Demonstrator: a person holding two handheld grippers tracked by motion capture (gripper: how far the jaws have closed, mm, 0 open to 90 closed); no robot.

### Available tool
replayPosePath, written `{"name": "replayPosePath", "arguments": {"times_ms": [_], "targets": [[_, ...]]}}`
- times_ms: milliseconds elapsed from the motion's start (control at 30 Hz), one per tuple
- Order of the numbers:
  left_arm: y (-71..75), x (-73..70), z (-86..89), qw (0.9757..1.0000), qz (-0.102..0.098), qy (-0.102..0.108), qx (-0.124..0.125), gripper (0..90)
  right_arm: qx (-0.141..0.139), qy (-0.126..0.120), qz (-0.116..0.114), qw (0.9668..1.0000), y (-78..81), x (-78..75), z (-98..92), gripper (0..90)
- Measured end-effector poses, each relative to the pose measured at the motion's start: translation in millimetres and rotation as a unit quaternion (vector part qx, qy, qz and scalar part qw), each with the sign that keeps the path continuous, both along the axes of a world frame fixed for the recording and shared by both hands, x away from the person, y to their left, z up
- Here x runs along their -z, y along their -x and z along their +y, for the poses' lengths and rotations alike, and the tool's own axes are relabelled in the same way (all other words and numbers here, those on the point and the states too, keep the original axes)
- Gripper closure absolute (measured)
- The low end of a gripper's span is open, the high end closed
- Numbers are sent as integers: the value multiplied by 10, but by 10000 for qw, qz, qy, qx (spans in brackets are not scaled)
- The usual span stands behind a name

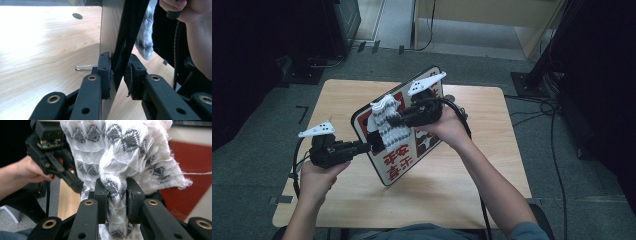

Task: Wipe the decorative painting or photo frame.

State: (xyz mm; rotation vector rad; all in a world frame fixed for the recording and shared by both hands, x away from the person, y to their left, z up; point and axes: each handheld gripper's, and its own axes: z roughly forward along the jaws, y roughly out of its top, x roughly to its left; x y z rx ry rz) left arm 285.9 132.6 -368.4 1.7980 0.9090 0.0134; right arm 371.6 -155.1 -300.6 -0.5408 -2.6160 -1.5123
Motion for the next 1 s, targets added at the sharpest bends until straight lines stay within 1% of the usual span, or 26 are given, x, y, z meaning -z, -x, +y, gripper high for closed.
{"name": "replayPosePath", "arguments": {"times_ms": [67,200,233,333,400,500,667,733,1000], "targets": [[-14,7,11,10000,47,59,30,765,-20,-25,-20,10000,-5,-4,27,755],[-19,8,15,10000,39,45,46,769,-41,49,-24,10000,5,53,78,751],[-21,9,17,10000,36,47,51,769,-48,92,-38,9999,5,69,79,751],[-20,9,17,10000,40,48,68,770,-34,87,8,10000,10,93,77,750],[-17,8,15,9999,38,41,84,770,-28,74,-18,10000,11,105,81,749],[-15,7,10,9999,35,40,97,769,-36,92,-13,10000,19,120,85,749],[-16,6,9,9999,36,42,109,769,-3,125,65,9999,28,146,76,747],[-16,6,10,9999,37,40,112,769,-12,130,56,9999,27,160,75,747],[-17,4,8,9999,36,33,119,770,-10,159,67,9999,35,177,70,745]]}}
